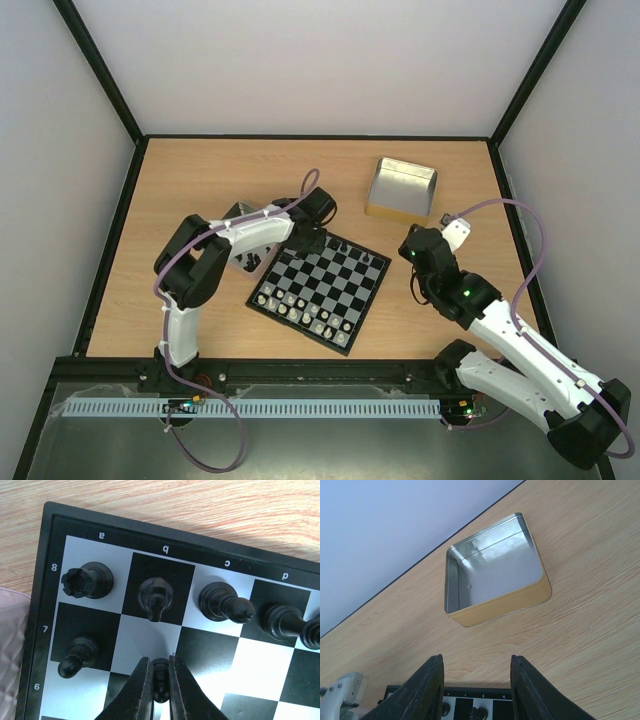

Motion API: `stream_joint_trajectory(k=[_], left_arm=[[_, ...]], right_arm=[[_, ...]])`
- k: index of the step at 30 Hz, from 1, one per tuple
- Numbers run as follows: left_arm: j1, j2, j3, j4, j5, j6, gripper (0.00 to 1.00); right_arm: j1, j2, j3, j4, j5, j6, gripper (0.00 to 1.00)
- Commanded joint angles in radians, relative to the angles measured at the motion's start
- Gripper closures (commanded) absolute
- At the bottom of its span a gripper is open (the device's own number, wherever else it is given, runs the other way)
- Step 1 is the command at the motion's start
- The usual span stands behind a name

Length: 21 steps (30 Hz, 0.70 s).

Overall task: Set up the chess pieces on the board
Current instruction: Place the chess piece on the chessboard.

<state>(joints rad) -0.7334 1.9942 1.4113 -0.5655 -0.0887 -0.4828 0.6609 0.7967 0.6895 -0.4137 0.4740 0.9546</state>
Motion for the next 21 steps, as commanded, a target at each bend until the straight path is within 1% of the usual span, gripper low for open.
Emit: stream_joint_trajectory(k=[1,12,15,21], left_arm=[[0.005,0.032,0.029,-0.014,-0.029,0.002,0.92],[0.012,0.051,0.018,-0.020,-0.082,-0.007,0.90],[0.014,0.054,0.017,-0.016,-0.074,-0.003,0.85],[0.014,0.043,0.010,0.008,-0.006,0.011,0.82]], right_arm=[[-0.003,-0.010,-0.013,-0.007,0.032,0.019,0.64],[-0.003,-0.007,-0.019,-0.001,0.029,0.019,0.64],[-0.003,-0.006,-0.020,0.003,0.029,0.019,0.64],[-0.003,-0.004,-0.022,0.005,0.025,0.021,0.64]])
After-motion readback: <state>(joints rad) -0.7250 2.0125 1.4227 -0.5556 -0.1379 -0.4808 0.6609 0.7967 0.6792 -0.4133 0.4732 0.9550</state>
